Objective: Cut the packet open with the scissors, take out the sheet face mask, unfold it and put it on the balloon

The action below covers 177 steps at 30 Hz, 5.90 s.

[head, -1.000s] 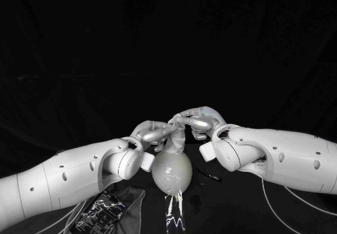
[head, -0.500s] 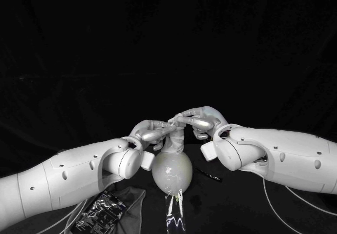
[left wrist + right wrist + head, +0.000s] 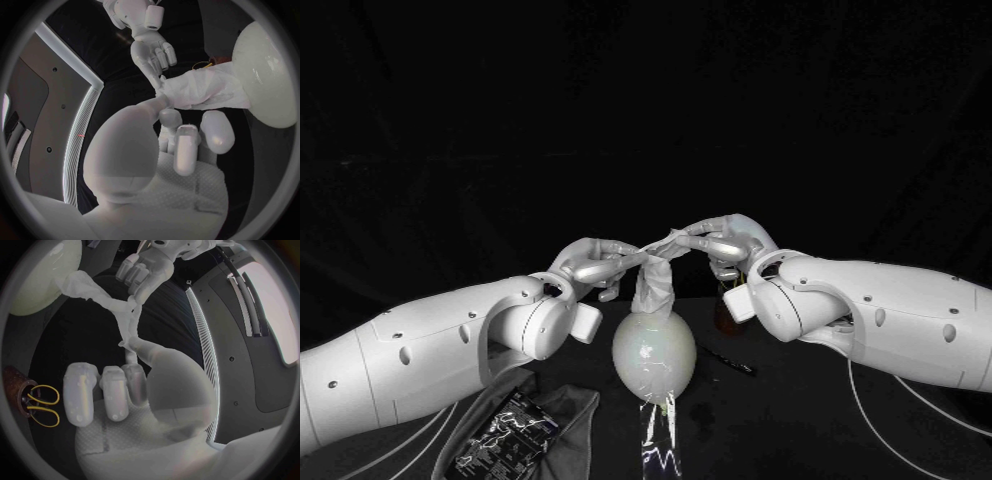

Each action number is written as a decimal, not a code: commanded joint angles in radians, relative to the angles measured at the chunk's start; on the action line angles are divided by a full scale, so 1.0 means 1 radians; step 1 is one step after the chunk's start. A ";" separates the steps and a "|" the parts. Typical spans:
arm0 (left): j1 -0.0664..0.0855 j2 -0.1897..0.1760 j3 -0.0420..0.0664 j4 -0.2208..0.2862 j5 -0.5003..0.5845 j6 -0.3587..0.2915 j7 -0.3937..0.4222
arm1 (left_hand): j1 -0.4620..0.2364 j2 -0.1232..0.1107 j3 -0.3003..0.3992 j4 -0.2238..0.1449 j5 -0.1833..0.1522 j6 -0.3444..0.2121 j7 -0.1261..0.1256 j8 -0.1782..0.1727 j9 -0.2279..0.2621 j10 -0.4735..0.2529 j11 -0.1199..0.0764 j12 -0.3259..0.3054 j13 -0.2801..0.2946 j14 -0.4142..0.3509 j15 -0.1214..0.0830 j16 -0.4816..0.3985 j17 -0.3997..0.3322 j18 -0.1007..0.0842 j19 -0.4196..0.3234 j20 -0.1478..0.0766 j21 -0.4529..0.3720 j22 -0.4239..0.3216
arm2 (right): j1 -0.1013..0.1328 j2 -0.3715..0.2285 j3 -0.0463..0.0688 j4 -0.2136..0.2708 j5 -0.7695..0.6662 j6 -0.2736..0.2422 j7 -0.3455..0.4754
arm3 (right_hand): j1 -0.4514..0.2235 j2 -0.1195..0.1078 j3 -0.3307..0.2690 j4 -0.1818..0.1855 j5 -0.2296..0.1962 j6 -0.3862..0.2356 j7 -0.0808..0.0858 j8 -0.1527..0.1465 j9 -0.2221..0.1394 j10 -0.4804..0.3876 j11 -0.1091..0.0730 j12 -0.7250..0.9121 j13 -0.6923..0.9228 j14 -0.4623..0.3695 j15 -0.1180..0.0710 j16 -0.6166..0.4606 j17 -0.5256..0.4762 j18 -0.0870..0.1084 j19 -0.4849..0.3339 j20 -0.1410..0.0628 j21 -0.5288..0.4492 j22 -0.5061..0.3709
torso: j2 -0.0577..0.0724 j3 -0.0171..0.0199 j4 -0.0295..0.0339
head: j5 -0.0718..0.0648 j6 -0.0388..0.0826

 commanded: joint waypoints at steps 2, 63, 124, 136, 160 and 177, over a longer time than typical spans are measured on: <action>0.035 -0.004 0.002 -0.006 -0.040 0.097 -0.036 | -0.002 -0.008 0.021 -0.015 0.004 0.000 0.000 0.007 0.039 0.021 -0.013 -0.007 0.000 0.100 -0.004 0.004 0.242 -0.009 0.005 -0.003 0.004 0.001 | 0.009 0.009 0.001 -0.019 -0.101 0.057 0.007 | -0.001 0.003 0.005 -0.003 0.005 0.004 -0.001 0.080 0.105 0.062 -0.004 0.005 0.197 0.105 -0.008 0.004 0.264 -0.012 0.051 -0.003 0.004 0.231 | 0.000 0.0003 -0.0002 | 0.003 0.003; 0.257 0.093 -0.012 -0.323 -0.525 0.318 -0.159 | -0.028 -0.022 0.061 -0.034 0.004 -0.013 0.001 0.010 0.051 0.016 -0.012 -0.041 -0.039 0.101 -0.003 0.006 0.246 -0.011 0.004 -0.001 0.008 0.010 | 0.177 0.107 0.001 -0.263 -0.745 0.345 -0.029 | -0.010 -0.009 0.003 -0.005 0.005 0.006 -0.001 0.082 0.107 0.064 -0.004 0.009 0.200 0.105 -0.007 0.004 0.264 -0.019 0.066 -0.002 0.030 0.239 | 0.000 0.0002 -0.0006 | 0.003 0.030; 0.294 0.163 -0.013 -0.455 -0.917 0.247 -0.011 | -0.031 -0.041 0.097 -0.061 0.004 0.006 0.003 0.019 0.052 0.022 -0.012 -0.041 -0.032 0.106 -0.002 0.011 0.263 -0.014 0.010 -0.001 0.018 0.031 | 0.246 0.174 0.003 -0.320 -1.457 0.319 -0.200 | -0.019 -0.028 -0.003 0.009 0.005 0.023 -0.009 0.089 0.109 0.076 -0.010 0.028 0.214 0.105 -0.008 0.004 0.264 -0.026 0.083 -0.002 0.056 0.248 | 0.001 -0.0002 0.0005 | -0.009 0.031; 0.294 0.171 -0.021 -0.471 -0.938 0.242 -0.012 | -0.032 -0.042 0.103 -0.064 0.004 0.006 0.004 0.020 0.052 0.023 -0.011 -0.043 -0.034 0.106 -0.002 0.011 0.263 -0.014 0.009 -0.001 0.019 0.031 | 0.268 0.185 0.005 -0.311 -1.516 0.255 -0.204 | -0.020 -0.032 -0.003 0.015 0.005 0.026 -0.010 0.090 0.109 0.078 -0.011 0.033 0.218 0.105 -0.009 0.004 0.264 -0.028 0.088 -0.002 0.065 0.251 | 0.000 -0.0001 0.0001 | -0.012 0.037; 0.340 0.157 -0.009 -0.464 -0.915 0.245 -0.005 | -0.035 -0.044 0.115 -0.069 0.004 0.007 0.006 0.020 0.053 0.025 -0.010 -0.042 -0.030 0.106 -0.001 0.011 0.263 -0.014 0.011 0.000 0.021 0.037 | 0.234 0.200 -0.028 -0.332 -1.517 0.255 -0.204 | -0.019 -0.034 -0.003 0.018 0.005 0.027 -0.012 0.089 0.108 0.079 -0.012 0.034 0.219 0.105 -0.009 0.004 0.264 -0.027 0.085 -0.002 0.060 0.250 | 0.000 0.0025 0.0010 | -0.003 0.033; 0.344 0.162 -0.037 -0.459 -0.982 0.299 -0.017 | -0.036 -0.045 0.117 -0.069 0.004 0.007 0.006 0.021 0.053 0.025 -0.010 -0.042 -0.030 0.106 -0.001 0.011 0.263 -0.015 0.012 0.000 0.023 0.039 | 0.251 0.191 -0.004 -0.327 -1.512 0.139 -0.221 | -0.018 -0.035 -0.003 0.021 0.005 0.029 -0.012 0.089 0.108 0.081 -0.012 0.039 0.222 0.105 -0.010 0.004 0.264 -0.029 0.091 -0.002 0.070 0.253 | 0.000 -0.0006 0.0027 | -0.007 0.033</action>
